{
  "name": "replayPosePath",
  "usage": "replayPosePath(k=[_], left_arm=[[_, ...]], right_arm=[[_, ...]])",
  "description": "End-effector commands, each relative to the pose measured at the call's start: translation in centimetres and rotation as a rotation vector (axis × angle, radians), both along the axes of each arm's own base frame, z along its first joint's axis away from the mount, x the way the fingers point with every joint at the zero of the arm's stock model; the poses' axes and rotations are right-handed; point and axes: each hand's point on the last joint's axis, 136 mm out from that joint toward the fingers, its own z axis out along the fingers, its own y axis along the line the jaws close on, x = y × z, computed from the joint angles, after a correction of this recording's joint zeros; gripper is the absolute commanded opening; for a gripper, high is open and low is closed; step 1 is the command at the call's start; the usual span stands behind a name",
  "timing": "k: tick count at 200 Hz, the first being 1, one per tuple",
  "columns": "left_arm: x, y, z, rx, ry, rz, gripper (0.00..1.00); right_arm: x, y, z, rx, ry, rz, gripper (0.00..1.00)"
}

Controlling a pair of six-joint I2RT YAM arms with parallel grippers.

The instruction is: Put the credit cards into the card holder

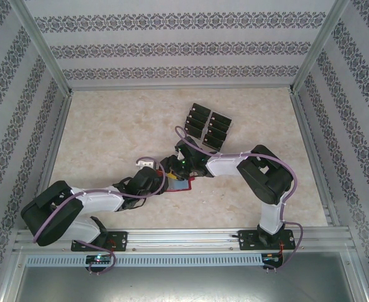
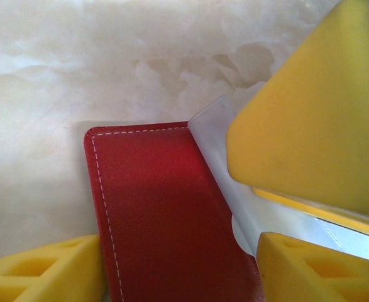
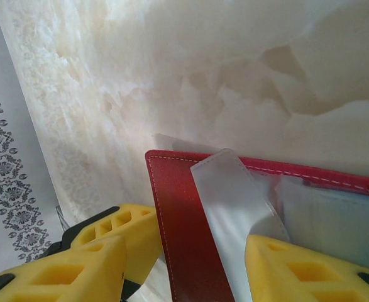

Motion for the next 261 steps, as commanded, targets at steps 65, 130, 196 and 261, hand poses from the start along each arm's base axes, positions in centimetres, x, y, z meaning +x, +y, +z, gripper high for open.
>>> replayPosePath(k=[65, 130, 196, 261], left_arm=[[-2.9, -2.6, -4.4, 0.019, 0.223, -0.148, 0.61], [-3.2, -2.7, -5.8, 0.017, 0.251, -0.140, 0.59], [-3.3, -2.5, -6.0, 0.019, 0.257, -0.134, 0.58], [-3.3, -2.6, -6.1, 0.018, 0.258, -0.136, 0.58]], right_arm=[[1.2, 0.5, 1.8, 0.047, -0.003, -0.012, 0.54], [2.7, -0.4, 4.1, 0.068, -0.044, -0.040, 0.55], [3.8, -3.8, 4.9, 0.032, -0.101, -0.088, 0.55], [1.3, -7.1, 2.1, -0.166, -0.127, -0.036, 0.56]])
